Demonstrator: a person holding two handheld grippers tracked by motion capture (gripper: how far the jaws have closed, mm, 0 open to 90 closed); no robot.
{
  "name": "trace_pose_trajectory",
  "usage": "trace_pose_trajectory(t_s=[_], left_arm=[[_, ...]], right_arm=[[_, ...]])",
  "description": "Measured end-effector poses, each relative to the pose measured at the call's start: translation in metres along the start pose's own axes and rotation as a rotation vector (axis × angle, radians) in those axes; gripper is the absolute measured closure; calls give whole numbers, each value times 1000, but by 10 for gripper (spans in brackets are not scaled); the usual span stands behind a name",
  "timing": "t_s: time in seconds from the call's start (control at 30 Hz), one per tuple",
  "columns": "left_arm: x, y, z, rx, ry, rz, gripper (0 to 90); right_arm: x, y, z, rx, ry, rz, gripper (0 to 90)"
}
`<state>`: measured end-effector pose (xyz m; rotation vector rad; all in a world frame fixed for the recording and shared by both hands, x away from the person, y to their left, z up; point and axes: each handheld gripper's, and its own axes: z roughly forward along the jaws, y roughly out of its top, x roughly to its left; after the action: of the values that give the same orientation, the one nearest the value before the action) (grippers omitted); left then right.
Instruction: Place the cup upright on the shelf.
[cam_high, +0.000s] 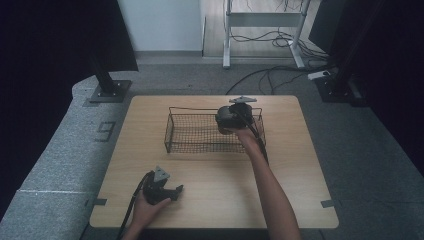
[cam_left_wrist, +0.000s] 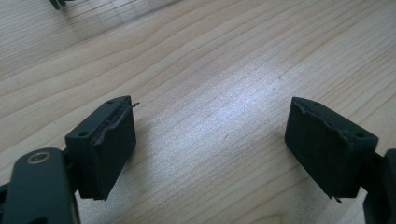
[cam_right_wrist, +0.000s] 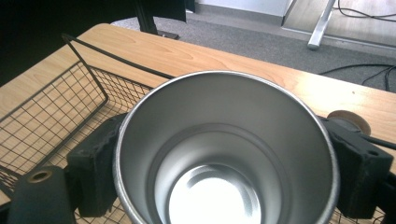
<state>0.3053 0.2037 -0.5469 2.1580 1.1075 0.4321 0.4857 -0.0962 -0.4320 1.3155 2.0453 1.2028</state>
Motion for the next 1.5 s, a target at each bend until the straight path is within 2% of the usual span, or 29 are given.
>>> trace_pose_trajectory(t_s=[0.27,0.5,0.83,1.5], left_arm=[[0,0,0,0,0,0,164],[0,0,0,0,0,0,164],[0,0,0,-1,0,0,164],[0,0,0,-1,1,1,164]], right_arm=[[-4,-7,10,26,-2,19,133],[-5,-16,21,67,-26,4,133],[-6,-23,27,94,-16,17,132],[-6,-36,39,174,-17,6,132]])
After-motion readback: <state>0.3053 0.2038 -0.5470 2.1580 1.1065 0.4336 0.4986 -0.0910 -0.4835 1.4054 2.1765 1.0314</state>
